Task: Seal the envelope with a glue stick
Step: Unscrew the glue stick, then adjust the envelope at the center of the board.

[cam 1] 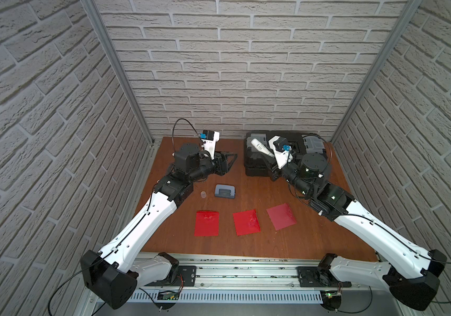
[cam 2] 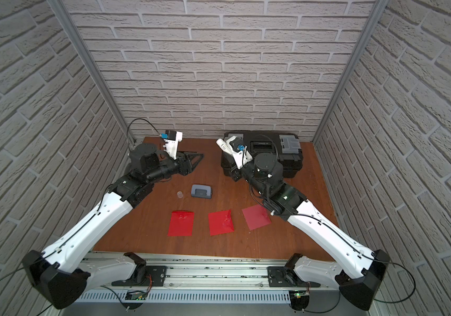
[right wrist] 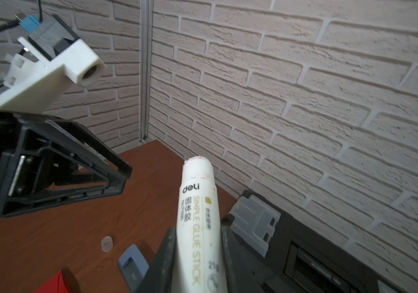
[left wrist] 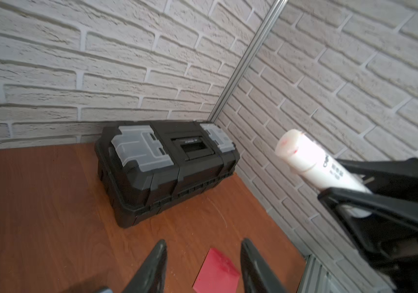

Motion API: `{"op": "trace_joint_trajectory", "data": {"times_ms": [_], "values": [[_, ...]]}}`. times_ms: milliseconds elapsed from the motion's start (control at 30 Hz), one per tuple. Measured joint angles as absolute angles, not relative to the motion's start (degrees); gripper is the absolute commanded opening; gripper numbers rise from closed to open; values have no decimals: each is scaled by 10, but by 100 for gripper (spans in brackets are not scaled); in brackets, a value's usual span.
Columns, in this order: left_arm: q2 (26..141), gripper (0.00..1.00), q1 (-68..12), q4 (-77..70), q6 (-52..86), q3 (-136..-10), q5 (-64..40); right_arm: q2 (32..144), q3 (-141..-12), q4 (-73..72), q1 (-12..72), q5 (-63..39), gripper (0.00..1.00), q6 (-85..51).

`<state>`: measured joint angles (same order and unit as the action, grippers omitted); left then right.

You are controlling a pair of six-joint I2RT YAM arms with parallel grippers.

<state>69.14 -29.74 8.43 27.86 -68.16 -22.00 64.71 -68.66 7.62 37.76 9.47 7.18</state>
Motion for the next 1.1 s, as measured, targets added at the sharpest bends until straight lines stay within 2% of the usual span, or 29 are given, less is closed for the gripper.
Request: {"op": "trace_joint_trajectory", "data": {"times_ms": [167,367,533,733,900,1100], "values": [[755,49,-341,157,119,-698,-229,611,-640,177,283,74,3,-1],[842,49,-401,221,-72,-746,-246,560,-581,231,180,38,3,-54],[895,49,-432,281,-232,-778,-241,527,-570,239,155,15,3,-58],[1003,47,-476,398,-389,-865,-170,514,-565,239,140,-3,3,-56],[1074,48,-496,463,-466,-877,-113,510,-553,239,134,-11,3,-54],[1086,50,-497,462,-522,-864,-101,503,-547,243,128,-14,3,-51]]}}
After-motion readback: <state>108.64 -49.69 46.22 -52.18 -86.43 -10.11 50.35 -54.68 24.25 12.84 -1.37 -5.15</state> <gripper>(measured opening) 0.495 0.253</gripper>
